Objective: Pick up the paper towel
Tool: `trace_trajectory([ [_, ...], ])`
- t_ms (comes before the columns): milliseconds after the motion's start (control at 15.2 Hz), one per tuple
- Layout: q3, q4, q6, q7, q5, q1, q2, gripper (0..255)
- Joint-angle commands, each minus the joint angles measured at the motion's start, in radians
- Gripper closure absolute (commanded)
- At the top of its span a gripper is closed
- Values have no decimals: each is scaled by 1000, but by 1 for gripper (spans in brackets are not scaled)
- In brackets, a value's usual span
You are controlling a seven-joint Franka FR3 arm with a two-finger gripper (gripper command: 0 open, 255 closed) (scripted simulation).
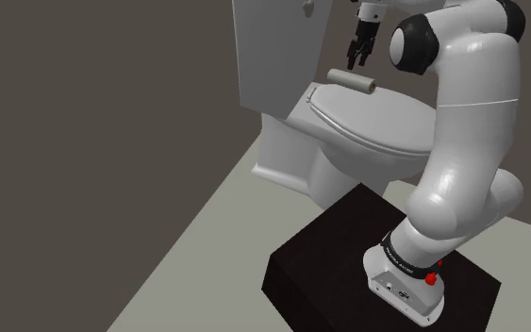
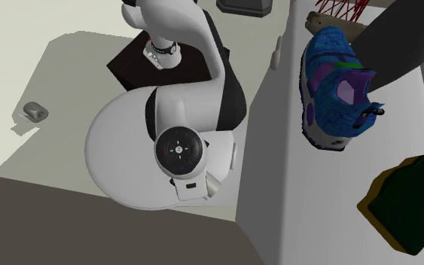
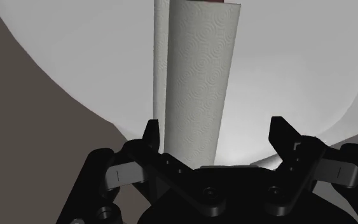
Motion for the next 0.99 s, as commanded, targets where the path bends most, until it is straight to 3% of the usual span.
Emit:
trace_trajectory([
  [0, 10, 101, -42, -15, 23, -42, 72, 0],
  [594, 11, -26, 69, -21, 20, -16, 59, 0],
  [660, 11, -27, 70, -21, 20, -15, 59, 255],
  [924, 11, -27, 71, -21, 20, -16, 60, 255],
])
